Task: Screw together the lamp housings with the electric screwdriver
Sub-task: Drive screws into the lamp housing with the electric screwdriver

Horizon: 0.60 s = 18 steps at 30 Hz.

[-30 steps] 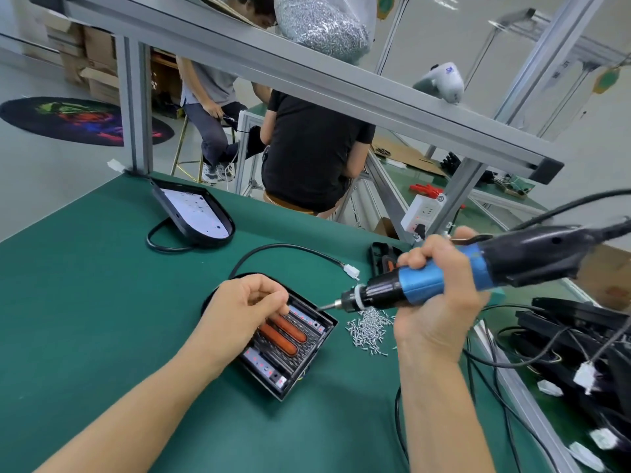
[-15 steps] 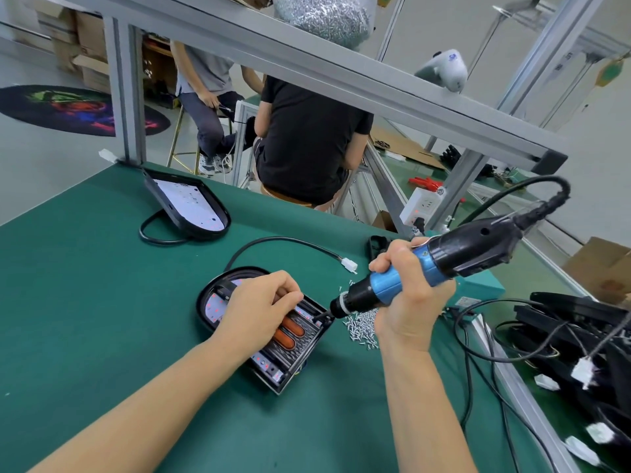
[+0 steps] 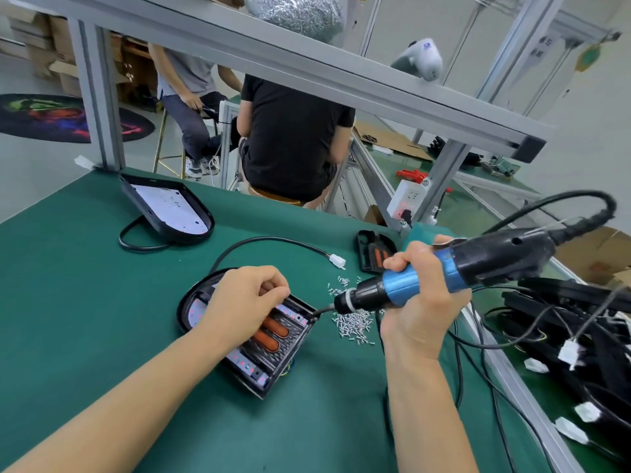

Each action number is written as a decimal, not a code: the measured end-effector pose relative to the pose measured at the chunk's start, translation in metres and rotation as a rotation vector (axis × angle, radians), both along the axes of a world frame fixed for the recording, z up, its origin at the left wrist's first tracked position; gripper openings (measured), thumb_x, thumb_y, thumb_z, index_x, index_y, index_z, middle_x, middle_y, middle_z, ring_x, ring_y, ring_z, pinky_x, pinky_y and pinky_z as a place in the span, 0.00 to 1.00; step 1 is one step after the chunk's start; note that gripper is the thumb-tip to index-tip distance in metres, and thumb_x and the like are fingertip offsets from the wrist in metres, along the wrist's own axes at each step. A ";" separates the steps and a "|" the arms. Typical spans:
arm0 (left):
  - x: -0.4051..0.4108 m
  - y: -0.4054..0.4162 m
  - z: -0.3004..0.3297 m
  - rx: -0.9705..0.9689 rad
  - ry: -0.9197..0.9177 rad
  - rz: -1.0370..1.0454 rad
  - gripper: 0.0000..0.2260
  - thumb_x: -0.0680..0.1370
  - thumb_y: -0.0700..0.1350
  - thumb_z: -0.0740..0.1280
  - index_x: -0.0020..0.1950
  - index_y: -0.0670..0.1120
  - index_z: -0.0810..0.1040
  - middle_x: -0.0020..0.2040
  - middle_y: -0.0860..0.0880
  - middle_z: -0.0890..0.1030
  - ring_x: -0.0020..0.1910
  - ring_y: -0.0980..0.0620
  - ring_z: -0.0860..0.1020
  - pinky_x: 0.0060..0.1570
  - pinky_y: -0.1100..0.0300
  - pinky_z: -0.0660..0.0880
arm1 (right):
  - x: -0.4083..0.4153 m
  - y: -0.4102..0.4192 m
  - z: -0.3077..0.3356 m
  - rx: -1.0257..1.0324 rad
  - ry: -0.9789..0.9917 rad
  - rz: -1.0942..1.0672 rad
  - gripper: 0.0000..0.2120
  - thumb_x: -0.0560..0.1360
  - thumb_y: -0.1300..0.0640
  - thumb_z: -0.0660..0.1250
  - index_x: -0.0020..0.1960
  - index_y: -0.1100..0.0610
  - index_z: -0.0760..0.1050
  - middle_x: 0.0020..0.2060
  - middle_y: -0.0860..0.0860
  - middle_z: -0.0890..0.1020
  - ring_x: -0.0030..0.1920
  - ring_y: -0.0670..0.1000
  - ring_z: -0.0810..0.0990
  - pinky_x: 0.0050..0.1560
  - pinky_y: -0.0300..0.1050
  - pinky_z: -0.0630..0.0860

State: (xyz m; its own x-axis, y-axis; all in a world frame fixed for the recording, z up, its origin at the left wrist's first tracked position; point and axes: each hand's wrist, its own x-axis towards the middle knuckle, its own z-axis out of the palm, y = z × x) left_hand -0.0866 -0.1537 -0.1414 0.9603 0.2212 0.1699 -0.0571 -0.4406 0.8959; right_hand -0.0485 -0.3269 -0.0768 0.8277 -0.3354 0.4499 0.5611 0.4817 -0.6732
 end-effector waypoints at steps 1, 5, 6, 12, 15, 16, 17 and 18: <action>0.003 -0.003 0.004 -0.012 -0.013 -0.002 0.08 0.76 0.39 0.67 0.37 0.47 0.79 0.38 0.47 0.79 0.29 0.48 0.81 0.26 0.58 0.77 | 0.000 -0.008 0.001 0.042 0.002 -0.019 0.12 0.67 0.69 0.65 0.47 0.56 0.69 0.28 0.49 0.74 0.26 0.49 0.74 0.36 0.42 0.74; 0.033 -0.022 0.023 0.155 -0.026 -0.045 0.07 0.72 0.40 0.71 0.36 0.49 0.80 0.33 0.54 0.80 0.31 0.59 0.75 0.35 0.70 0.68 | -0.003 -0.037 0.005 0.079 0.018 -0.095 0.12 0.67 0.66 0.65 0.47 0.56 0.69 0.29 0.49 0.73 0.26 0.48 0.73 0.35 0.41 0.74; 0.043 -0.028 0.025 0.174 0.012 -0.082 0.06 0.72 0.39 0.71 0.36 0.49 0.81 0.32 0.54 0.79 0.31 0.59 0.74 0.35 0.68 0.68 | -0.004 -0.041 0.005 0.083 0.024 -0.105 0.12 0.66 0.66 0.66 0.47 0.56 0.69 0.29 0.50 0.73 0.26 0.48 0.73 0.35 0.42 0.74; 0.092 -0.060 0.023 0.514 0.229 -0.195 0.07 0.72 0.35 0.68 0.42 0.46 0.84 0.43 0.48 0.84 0.41 0.51 0.78 0.44 0.62 0.73 | -0.007 -0.061 -0.002 0.094 0.051 -0.141 0.13 0.65 0.66 0.66 0.47 0.56 0.68 0.28 0.49 0.73 0.25 0.48 0.73 0.34 0.41 0.75; 0.102 -0.069 0.014 0.728 0.314 -0.201 0.10 0.74 0.35 0.63 0.48 0.44 0.82 0.51 0.45 0.82 0.51 0.45 0.79 0.52 0.54 0.76 | -0.007 -0.064 -0.005 0.090 0.045 -0.141 0.13 0.66 0.67 0.66 0.47 0.57 0.68 0.27 0.49 0.74 0.25 0.49 0.73 0.34 0.41 0.74; 0.103 -0.072 0.011 0.789 0.330 -0.200 0.12 0.74 0.34 0.61 0.51 0.43 0.82 0.53 0.44 0.81 0.52 0.43 0.79 0.52 0.53 0.76 | -0.006 -0.064 -0.005 0.093 0.042 -0.141 0.13 0.66 0.67 0.66 0.47 0.57 0.68 0.27 0.49 0.74 0.25 0.49 0.73 0.33 0.41 0.74; 0.105 -0.074 0.009 0.846 0.338 -0.198 0.12 0.75 0.34 0.60 0.53 0.42 0.80 0.55 0.44 0.80 0.53 0.43 0.78 0.51 0.53 0.76 | -0.006 -0.064 -0.006 0.098 0.041 -0.138 0.13 0.66 0.67 0.65 0.47 0.57 0.68 0.26 0.49 0.74 0.25 0.49 0.73 0.32 0.41 0.74; 0.106 -0.077 0.008 0.904 0.336 -0.194 0.12 0.75 0.34 0.60 0.54 0.41 0.79 0.55 0.44 0.80 0.53 0.43 0.78 0.49 0.54 0.74 | -0.006 -0.064 -0.006 0.103 0.041 -0.133 0.13 0.66 0.67 0.65 0.47 0.58 0.68 0.26 0.49 0.74 0.24 0.49 0.73 0.32 0.41 0.74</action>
